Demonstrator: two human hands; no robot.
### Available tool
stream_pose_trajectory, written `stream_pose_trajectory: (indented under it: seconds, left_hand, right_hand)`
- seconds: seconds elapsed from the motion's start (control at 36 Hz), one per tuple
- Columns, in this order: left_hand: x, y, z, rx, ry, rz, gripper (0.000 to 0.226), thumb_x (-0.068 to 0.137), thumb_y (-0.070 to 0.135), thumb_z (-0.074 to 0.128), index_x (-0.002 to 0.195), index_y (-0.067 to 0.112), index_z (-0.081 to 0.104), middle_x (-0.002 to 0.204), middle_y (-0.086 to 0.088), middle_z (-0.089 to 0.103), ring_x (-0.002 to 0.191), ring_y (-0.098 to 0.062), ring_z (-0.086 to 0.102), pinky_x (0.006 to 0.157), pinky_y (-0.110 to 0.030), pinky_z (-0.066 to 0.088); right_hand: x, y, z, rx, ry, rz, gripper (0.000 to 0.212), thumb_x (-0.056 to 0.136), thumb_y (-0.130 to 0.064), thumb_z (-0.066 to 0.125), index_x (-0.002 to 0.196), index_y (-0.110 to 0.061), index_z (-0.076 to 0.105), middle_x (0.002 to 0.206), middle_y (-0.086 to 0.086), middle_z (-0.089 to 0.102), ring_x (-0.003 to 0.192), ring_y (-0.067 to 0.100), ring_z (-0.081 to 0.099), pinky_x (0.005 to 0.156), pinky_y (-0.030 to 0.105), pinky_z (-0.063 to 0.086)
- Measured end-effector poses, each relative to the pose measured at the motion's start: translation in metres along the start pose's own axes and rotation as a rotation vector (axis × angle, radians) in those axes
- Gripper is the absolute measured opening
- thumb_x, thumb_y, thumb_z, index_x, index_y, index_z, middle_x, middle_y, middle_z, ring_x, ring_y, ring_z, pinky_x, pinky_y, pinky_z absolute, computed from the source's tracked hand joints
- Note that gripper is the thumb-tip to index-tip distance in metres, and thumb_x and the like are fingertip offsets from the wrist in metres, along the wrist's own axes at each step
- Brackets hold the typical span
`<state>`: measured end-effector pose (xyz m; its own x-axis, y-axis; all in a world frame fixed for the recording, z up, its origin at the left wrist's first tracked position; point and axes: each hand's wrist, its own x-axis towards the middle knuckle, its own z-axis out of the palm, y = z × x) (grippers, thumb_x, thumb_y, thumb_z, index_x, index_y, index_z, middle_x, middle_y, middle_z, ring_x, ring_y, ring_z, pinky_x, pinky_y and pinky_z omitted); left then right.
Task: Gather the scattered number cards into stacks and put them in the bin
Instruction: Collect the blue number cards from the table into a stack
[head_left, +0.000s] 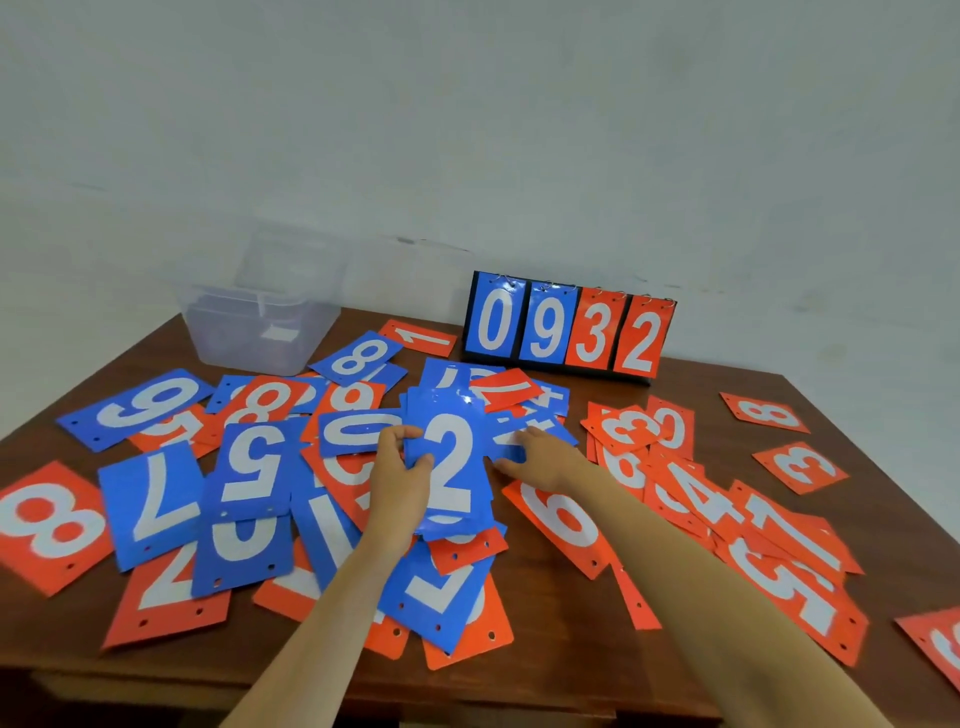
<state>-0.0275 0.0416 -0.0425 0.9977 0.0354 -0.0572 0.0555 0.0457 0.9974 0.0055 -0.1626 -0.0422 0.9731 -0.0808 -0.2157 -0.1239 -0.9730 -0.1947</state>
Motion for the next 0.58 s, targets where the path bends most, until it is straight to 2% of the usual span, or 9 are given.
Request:
stream_pose_trajectory:
  seconds: [0.08, 0.14, 0.28, 0.31, 0.36, 0.42, 0.44, 0.5, 0.58]
  left_hand:
    - [-0.003, 0.002, -0.003, 0.000, -0.001, 0.024, 0.024, 0.091, 0.002, 0.051, 0.107, 0.019, 0.048, 0.096, -0.001, 0.058, 0.076, -0.015, 0.057, 0.074, -0.046, 0.053]
    - [-0.006, 0.004, -0.004, 0.001, -0.004, 0.037, 0.024, 0.091, 0.002, 0.051, 0.107, 0.019, 0.048, 0.093, 0.001, 0.057, 0.072, -0.012, 0.056, 0.072, -0.042, 0.052]
    - [-0.015, 0.012, -0.006, 0.005, -0.018, 0.044, 0.023, 0.092, 0.003, 0.052, 0.108, 0.020, 0.048, 0.097, 0.008, 0.055, 0.078, -0.009, 0.060, 0.073, -0.044, 0.055]
    - [-0.016, 0.013, -0.007, 0.012, -0.015, 0.051, 0.024, 0.092, 0.003, 0.052, 0.107, 0.020, 0.048, 0.097, 0.009, 0.054, 0.077, -0.009, 0.060, 0.072, -0.043, 0.055]
    - [-0.017, 0.015, -0.008, 0.033, -0.001, 0.075, 0.025, 0.092, 0.001, 0.051, 0.107, 0.020, 0.047, 0.097, 0.011, 0.052, 0.073, -0.008, 0.057, 0.066, -0.037, 0.054]
    - [-0.017, 0.018, -0.008, 0.070, 0.026, 0.103, 0.025, 0.092, 0.000, 0.050, 0.107, 0.020, 0.047, 0.095, 0.014, 0.048, 0.068, -0.006, 0.052, 0.057, -0.027, 0.048]
    - [-0.016, 0.019, -0.008, 0.087, 0.035, 0.111, 0.025, 0.092, 0.000, 0.050, 0.107, 0.020, 0.047, 0.094, 0.015, 0.047, 0.068, -0.006, 0.052, 0.055, -0.025, 0.046]
    - [-0.015, 0.022, -0.006, 0.118, 0.036, 0.124, 0.026, 0.092, 0.000, 0.050, 0.109, 0.019, 0.047, 0.096, 0.013, 0.046, 0.071, -0.007, 0.054, 0.053, -0.023, 0.045]
    - [-0.016, 0.026, 0.002, 0.132, -0.001, 0.118, 0.028, 0.091, -0.001, 0.050, 0.110, 0.020, 0.048, 0.101, 0.009, 0.047, 0.067, -0.009, 0.052, 0.052, -0.023, 0.043]
  right_hand:
    - [0.000, -0.003, 0.004, -0.034, 0.067, 0.020, 0.041, 0.091, -0.046, 0.050, 0.113, -0.012, 0.054, 0.112, 0.008, 0.059, 0.095, 0.022, 0.059, 0.078, 0.033, 0.050]
    - [-0.003, -0.005, 0.007, -0.019, 0.106, 0.024, 0.033, 0.093, -0.039, 0.049, 0.110, -0.011, 0.054, 0.105, 0.009, 0.061, 0.092, 0.023, 0.060, 0.073, 0.032, 0.049]
    - [-0.014, -0.001, 0.003, 0.077, 0.320, 0.068, 0.038, 0.098, -0.026, 0.044, 0.133, -0.012, 0.044, 0.121, 0.011, 0.060, 0.104, 0.026, 0.060, 0.083, 0.036, 0.051]
    - [-0.019, 0.000, -0.002, 0.176, 0.397, 0.066, 0.039, 0.098, -0.025, 0.045, 0.135, -0.012, 0.043, 0.120, 0.011, 0.060, 0.101, 0.025, 0.061, 0.081, 0.035, 0.051]
    - [-0.033, -0.001, -0.016, 0.524, 0.543, 0.027, 0.038, 0.097, -0.023, 0.048, 0.133, -0.013, 0.042, 0.113, 0.009, 0.061, 0.095, 0.022, 0.061, 0.075, 0.033, 0.053]
    - [-0.050, -0.004, -0.034, 0.922, 0.593, -0.020, 0.030, 0.096, -0.024, 0.052, 0.124, -0.016, 0.045, 0.113, 0.004, 0.058, 0.097, 0.018, 0.062, 0.068, 0.027, 0.055]
    - [-0.059, -0.004, -0.043, 1.095, 0.562, -0.029, 0.025, 0.096, -0.023, 0.054, 0.119, -0.017, 0.047, 0.115, 0.004, 0.058, 0.099, 0.016, 0.062, 0.067, 0.024, 0.055]
    - [-0.076, -0.004, -0.056, 1.378, 0.393, -0.027, 0.019, 0.095, -0.021, 0.054, 0.112, -0.013, 0.053, 0.115, 0.009, 0.061, 0.096, 0.019, 0.065, 0.068, 0.027, 0.057]
    - [-0.098, -0.003, -0.059, 1.467, 0.124, -0.045, 0.015, 0.095, -0.019, 0.054, 0.107, -0.011, 0.057, 0.108, 0.011, 0.066, 0.092, 0.021, 0.067, 0.070, 0.031, 0.057]
